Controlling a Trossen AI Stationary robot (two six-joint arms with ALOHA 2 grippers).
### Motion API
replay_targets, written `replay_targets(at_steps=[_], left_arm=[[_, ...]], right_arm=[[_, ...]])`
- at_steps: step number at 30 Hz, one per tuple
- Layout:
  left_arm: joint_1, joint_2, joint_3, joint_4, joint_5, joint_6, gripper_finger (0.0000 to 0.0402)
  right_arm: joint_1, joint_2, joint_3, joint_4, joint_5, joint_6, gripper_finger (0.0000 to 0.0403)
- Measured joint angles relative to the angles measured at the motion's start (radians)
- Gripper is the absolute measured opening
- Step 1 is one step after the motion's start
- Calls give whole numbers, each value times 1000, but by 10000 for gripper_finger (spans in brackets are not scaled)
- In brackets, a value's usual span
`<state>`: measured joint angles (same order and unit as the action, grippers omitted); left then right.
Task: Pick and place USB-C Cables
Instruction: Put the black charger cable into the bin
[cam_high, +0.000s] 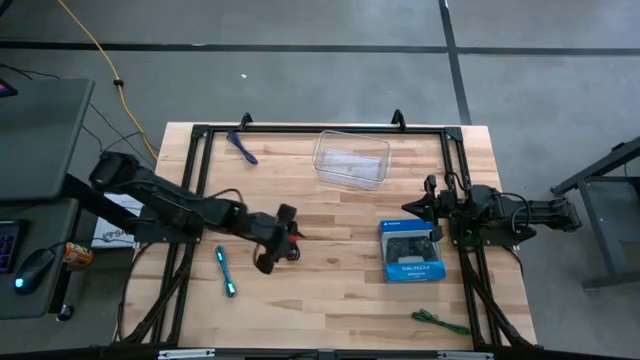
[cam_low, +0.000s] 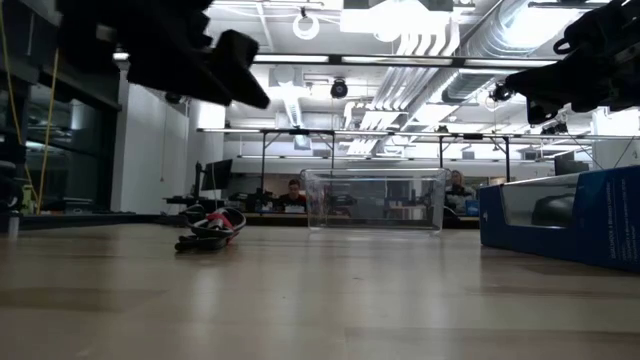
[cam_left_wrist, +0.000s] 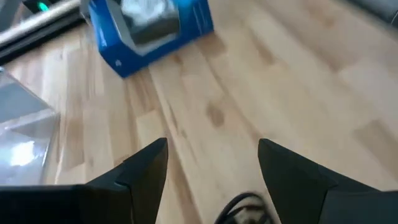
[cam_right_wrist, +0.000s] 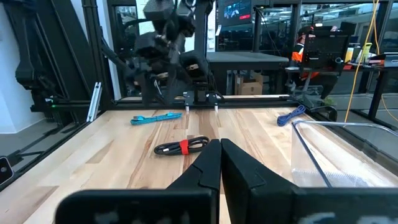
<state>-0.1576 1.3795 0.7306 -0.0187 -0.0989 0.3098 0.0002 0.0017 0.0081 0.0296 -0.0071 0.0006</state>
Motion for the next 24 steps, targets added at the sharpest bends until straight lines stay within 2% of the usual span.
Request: replay_targets(at_steps=[5,12,18,24], left_arm=[[1,87,110,-158,-23,70,232],[0,166,136,-309,-55,174,232],[-11,242,136,-336,-124,303,232],[-31,296,136,-332,-247,462,232]], right_arm=[[0,0,0,-4,0,0,0],[0,0,0,-6,0,0,0],[0,0,0,-12,0,0,0],[0,5,0,-11,0,0,0]])
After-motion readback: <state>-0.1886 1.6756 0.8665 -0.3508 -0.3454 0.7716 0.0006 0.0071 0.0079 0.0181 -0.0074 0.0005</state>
